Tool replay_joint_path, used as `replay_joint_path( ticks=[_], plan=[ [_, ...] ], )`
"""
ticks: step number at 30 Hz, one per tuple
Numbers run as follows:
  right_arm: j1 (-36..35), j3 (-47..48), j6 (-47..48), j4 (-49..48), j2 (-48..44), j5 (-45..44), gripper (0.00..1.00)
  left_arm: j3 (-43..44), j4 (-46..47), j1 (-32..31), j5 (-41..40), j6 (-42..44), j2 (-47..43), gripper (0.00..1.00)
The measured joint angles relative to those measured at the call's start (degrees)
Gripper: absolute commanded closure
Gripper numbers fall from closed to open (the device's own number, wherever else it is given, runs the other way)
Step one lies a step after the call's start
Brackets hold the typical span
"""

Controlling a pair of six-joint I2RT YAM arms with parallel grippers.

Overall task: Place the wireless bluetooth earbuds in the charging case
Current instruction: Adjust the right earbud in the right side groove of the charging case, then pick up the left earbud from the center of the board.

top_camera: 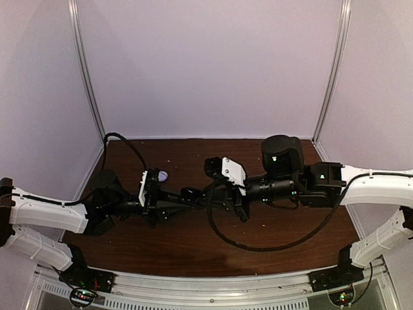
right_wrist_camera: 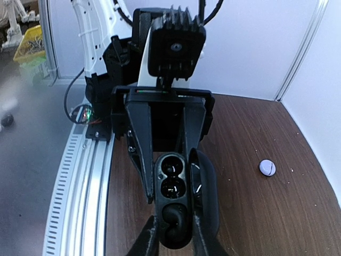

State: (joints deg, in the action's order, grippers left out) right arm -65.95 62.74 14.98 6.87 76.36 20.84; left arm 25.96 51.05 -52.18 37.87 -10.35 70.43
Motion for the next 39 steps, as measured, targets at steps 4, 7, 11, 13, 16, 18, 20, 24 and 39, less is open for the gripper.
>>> replay_joint_path(
  ticks=[4,7,11,13,16,18,20,24,39],
  plan=[
    [0.68,0.11,-1.18,-0.72,-2.49,0.79,0.59,0.0,0.44,0.0,-0.42,-0.04,0.0,1.0],
    [1.25,0.57,-2.49,-1.16,-3.87,1.57,0.54,0.0,0.85,0.0,-0.55,-0.07,0.11,1.0],
    [3.48,0.44,-4.81,-2.08,-6.64,2.89,0.52,0.0,2.12,0.0,-0.59,-0.31,0.42,1.0],
    [5.11,-0.17,-6.05,-2.82,-8.28,3.1,0.53,-0.02,2.54,0.0,-0.59,-0.5,0.66,1.0],
    [8.31,-2.6,-7.5,-2.97,-11.34,2.84,0.55,-0.2,3.04,0.15,-0.59,-0.9,0.81,1.0],
    [10.54,-4.59,-8.02,-2.19,-12.7,1.81,0.55,-0.61,3.67,0.44,-0.59,-1.33,0.81,1.0],
    [12.66,-6.62,-8.63,-1.05,-12.74,1.03,0.57,-1.14,4.44,0.76,-0.61,-1.68,0.81,1.0],
    [16.09,-9.99,-9.92,2.62,-6.88,-0.28,0.59,-1.51,5.03,1.01,-0.63,-2.21,0.81,1.0],
    [17.25,-9.07,-10.47,11.69,19.87,-5.51,0.62,-1.97,5.88,1.11,-0.79,-2.86,0.81,1.0]
  ],
)
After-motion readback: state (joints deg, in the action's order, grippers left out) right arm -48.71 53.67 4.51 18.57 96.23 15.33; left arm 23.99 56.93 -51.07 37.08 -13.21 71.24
